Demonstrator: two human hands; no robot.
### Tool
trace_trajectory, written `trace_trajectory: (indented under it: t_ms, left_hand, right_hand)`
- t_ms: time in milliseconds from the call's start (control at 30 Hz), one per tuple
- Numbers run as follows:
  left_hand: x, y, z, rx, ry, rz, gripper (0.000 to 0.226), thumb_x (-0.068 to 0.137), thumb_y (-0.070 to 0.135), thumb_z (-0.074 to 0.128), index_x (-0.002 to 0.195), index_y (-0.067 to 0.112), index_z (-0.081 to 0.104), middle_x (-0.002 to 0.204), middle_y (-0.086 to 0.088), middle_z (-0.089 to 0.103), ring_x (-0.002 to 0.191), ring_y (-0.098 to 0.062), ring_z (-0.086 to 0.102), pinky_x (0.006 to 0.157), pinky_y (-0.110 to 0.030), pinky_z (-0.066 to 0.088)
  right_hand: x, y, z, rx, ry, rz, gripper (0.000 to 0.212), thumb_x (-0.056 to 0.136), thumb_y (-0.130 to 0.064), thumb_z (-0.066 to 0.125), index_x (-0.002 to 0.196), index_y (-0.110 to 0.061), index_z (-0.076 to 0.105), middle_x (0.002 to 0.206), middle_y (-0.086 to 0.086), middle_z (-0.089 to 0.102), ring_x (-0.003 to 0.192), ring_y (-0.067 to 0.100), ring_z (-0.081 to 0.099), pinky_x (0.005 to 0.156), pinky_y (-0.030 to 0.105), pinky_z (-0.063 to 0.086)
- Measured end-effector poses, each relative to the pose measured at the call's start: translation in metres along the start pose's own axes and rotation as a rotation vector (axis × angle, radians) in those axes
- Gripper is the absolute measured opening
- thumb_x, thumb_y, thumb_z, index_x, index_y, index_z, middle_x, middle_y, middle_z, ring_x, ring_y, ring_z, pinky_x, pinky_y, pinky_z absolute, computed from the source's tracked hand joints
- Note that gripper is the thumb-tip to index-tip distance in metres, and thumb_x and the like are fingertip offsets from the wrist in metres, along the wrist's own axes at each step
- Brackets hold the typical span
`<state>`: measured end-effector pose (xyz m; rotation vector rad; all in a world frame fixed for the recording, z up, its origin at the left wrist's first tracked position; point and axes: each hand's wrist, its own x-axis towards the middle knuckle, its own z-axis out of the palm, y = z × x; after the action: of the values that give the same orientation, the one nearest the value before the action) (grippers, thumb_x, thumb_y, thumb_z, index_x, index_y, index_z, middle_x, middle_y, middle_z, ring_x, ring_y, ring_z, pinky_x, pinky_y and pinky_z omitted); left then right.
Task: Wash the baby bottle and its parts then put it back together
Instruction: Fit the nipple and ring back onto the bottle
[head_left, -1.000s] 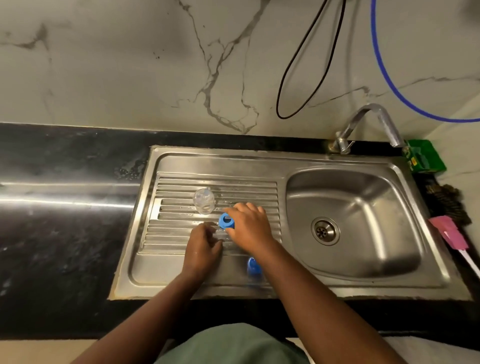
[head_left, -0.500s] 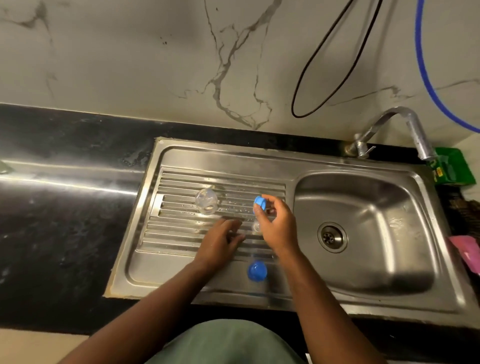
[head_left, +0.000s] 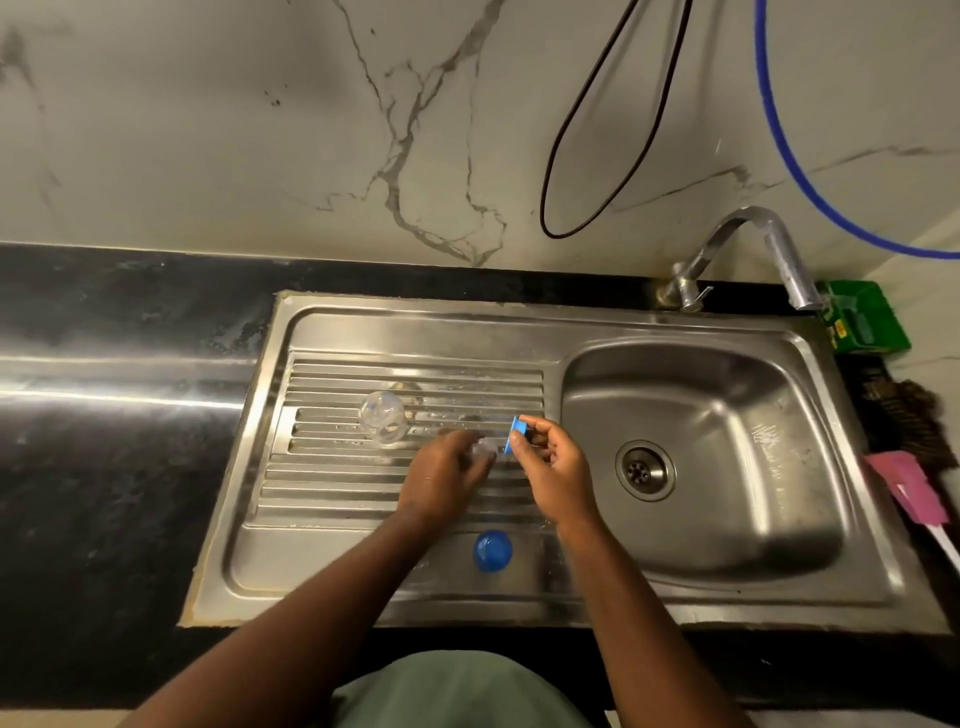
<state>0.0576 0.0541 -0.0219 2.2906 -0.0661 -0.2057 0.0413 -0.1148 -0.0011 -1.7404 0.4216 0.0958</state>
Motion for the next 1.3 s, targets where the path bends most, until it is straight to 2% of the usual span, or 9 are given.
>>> trace_trajectory:
  t_ms: [100,233,333,433,733,900,1033,1133,1300]
  left_hand:
    - [-0.008,0.001,-0.014,-0.197,0.056,-0.040,0.026,0.090,0.028,0.081,0.112,0.018,0.071,0.090,0.006,0.075,0.080,-0.006,0.073,0.072,-0.035,0.063]
    - [-0.019,0.007,-0.028,-0.282,0.047,-0.013,0.033,0.087,0.023,0.086,0.117,0.016,0.073,0.094,0.006,0.077,0.085,-0.002,0.074,0.075,-0.022,0.061]
    - [-0.026,0.015,-0.037,-0.273,0.041,0.071,0.036,0.092,0.018,0.080,0.128,0.016,0.073,0.105,0.007,0.077,0.093,0.001,0.072,0.080,-0.016,0.058]
    - [-0.033,0.019,-0.042,-0.257,0.054,0.096,0.036,0.101,0.013,0.068,0.136,0.019,0.070,0.111,0.007,0.073,0.100,-0.002,0.069,0.083,-0.019,0.057]
    - [-0.047,0.031,-0.053,-0.351,0.090,0.019,0.035,0.095,0.010,0.075,0.128,0.018,0.073,0.101,0.014,0.078,0.095,0.004,0.073,0.085,-0.019,0.060]
    - [-0.048,0.045,-0.060,-0.670,0.050,-0.097,0.022,0.093,0.007,0.076,0.114,0.015,0.079,0.102,0.007,0.082,0.099,-0.009,0.077,0.084,-0.022,0.060]
    - [-0.052,0.049,-0.057,-0.763,-0.045,-0.111,0.024,0.101,0.008,0.066,0.120,0.016,0.078,0.111,0.000,0.081,0.109,-0.018,0.075,0.095,-0.034,0.059]
    - [-0.053,0.052,-0.057,-0.843,-0.085,-0.142,0.026,0.104,0.013,0.060,0.124,0.015,0.076,0.115,-0.003,0.080,0.112,-0.019,0.074,0.098,-0.034,0.058]
    - [-0.050,0.053,-0.057,-0.927,-0.001,-0.226,0.022,0.098,0.016,0.070,0.119,0.012,0.078,0.109,-0.005,0.081,0.107,-0.022,0.076,0.095,-0.037,0.060]
  right_hand:
    - [-0.014,-0.015,-0.005,0.088,-0.082,-0.058,0.030,0.093,-0.020,0.076,0.122,-0.030,0.070,0.107,-0.010,0.077,0.098,0.011,0.074,0.086,0.028,0.061]
    - [-0.030,-0.024,-0.005,0.069,-0.228,-0.138,0.043,0.092,-0.012,0.077,0.132,-0.024,0.065,0.122,-0.004,0.072,0.107,0.013,0.073,0.089,0.031,0.062]
    - [-0.034,-0.024,0.000,0.040,-0.223,-0.175,0.045,0.091,-0.010,0.078,0.133,-0.021,0.065,0.125,-0.001,0.070,0.111,0.013,0.071,0.094,0.035,0.061]
    - [-0.036,-0.025,0.001,0.024,-0.211,-0.195,0.046,0.090,-0.010,0.078,0.133,-0.020,0.065,0.127,-0.001,0.069,0.113,0.013,0.071,0.096,0.038,0.061]
    - [-0.045,-0.029,-0.005,-0.009,-0.166,-0.213,0.047,0.087,-0.011,0.082,0.130,-0.022,0.065,0.122,-0.004,0.073,0.110,0.010,0.072,0.094,0.038,0.061]
    - [-0.050,-0.032,-0.003,-0.020,-0.138,-0.242,0.046,0.089,-0.017,0.081,0.132,-0.022,0.064,0.121,-0.006,0.073,0.111,0.012,0.071,0.095,0.040,0.061]
    - [-0.050,-0.034,-0.001,-0.013,-0.140,-0.248,0.045,0.088,-0.020,0.082,0.130,-0.022,0.065,0.119,-0.006,0.074,0.110,0.012,0.072,0.093,0.040,0.062]
    - [-0.051,-0.036,0.002,-0.007,-0.058,-0.273,0.042,0.086,-0.020,0.084,0.123,-0.021,0.064,0.111,-0.007,0.075,0.103,0.010,0.074,0.088,0.036,0.063]
    - [-0.052,-0.032,0.006,-0.021,-0.098,-0.297,0.033,0.091,-0.017,0.078,0.123,-0.015,0.070,0.114,-0.008,0.077,0.107,0.008,0.073,0.093,0.036,0.061]
